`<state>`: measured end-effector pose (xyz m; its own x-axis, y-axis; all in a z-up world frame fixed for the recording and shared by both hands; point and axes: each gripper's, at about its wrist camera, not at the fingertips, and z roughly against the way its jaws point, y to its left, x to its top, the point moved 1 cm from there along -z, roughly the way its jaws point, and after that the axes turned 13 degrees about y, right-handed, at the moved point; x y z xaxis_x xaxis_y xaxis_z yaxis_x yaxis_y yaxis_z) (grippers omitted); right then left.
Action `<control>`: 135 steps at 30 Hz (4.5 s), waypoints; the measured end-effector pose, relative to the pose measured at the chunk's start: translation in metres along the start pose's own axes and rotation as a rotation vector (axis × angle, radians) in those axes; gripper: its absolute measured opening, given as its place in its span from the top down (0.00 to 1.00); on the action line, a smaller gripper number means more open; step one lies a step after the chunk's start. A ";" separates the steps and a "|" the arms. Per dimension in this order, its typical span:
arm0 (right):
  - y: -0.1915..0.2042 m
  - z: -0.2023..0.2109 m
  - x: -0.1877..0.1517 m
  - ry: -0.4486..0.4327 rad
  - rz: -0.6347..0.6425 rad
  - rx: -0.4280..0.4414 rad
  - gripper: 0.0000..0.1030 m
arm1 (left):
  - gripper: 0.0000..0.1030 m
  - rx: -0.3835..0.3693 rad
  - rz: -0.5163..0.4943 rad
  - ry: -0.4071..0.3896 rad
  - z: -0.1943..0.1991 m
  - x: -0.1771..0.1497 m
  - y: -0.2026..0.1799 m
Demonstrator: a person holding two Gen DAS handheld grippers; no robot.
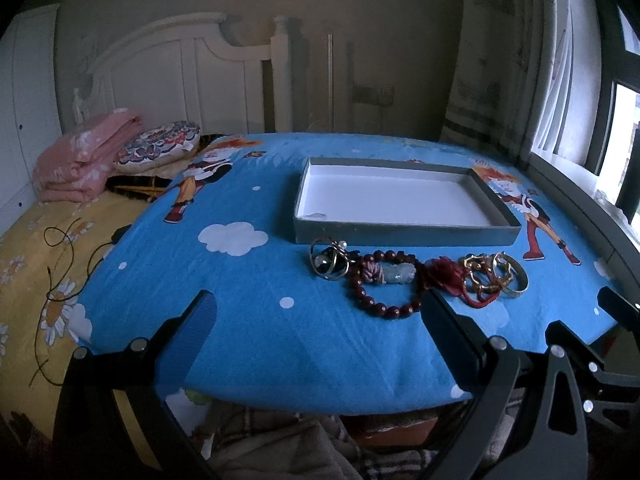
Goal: Organize jewelry
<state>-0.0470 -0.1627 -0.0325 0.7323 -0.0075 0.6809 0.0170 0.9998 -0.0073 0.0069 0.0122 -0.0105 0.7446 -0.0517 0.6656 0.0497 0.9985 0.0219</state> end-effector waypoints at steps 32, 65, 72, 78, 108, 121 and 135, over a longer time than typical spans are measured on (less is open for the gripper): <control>-0.045 -0.076 0.021 0.035 -0.090 0.014 0.21 | 0.05 -0.058 0.051 0.035 -0.080 0.023 0.026; -0.036 -0.083 0.038 -0.018 -0.087 0.079 0.44 | 0.05 -0.061 0.004 0.022 -0.096 0.028 0.020; -0.030 -0.081 0.034 -0.022 -0.063 0.079 0.44 | 0.20 -0.108 0.073 0.078 -0.112 0.057 0.030; -0.029 -0.082 0.032 -0.017 -0.063 0.081 0.44 | 0.40 -0.130 0.031 0.124 -0.123 0.059 0.023; -0.001 -0.059 0.034 -0.075 0.014 0.079 0.44 | 0.64 -0.140 -0.022 -0.020 -0.056 0.030 0.011; 0.005 -0.055 0.046 -0.137 0.010 0.058 0.44 | 0.64 -0.057 -0.005 -0.110 -0.056 0.036 -0.008; 0.000 -0.073 0.107 -0.214 0.001 0.018 0.44 | 0.66 -0.045 0.062 -0.139 -0.085 0.096 -0.010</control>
<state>0.0814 -0.1646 -0.0132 0.5713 -0.0052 0.8207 0.0029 1.0000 0.0044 0.1346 -0.0042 -0.0097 0.6482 0.0158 0.7613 0.0385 0.9978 -0.0534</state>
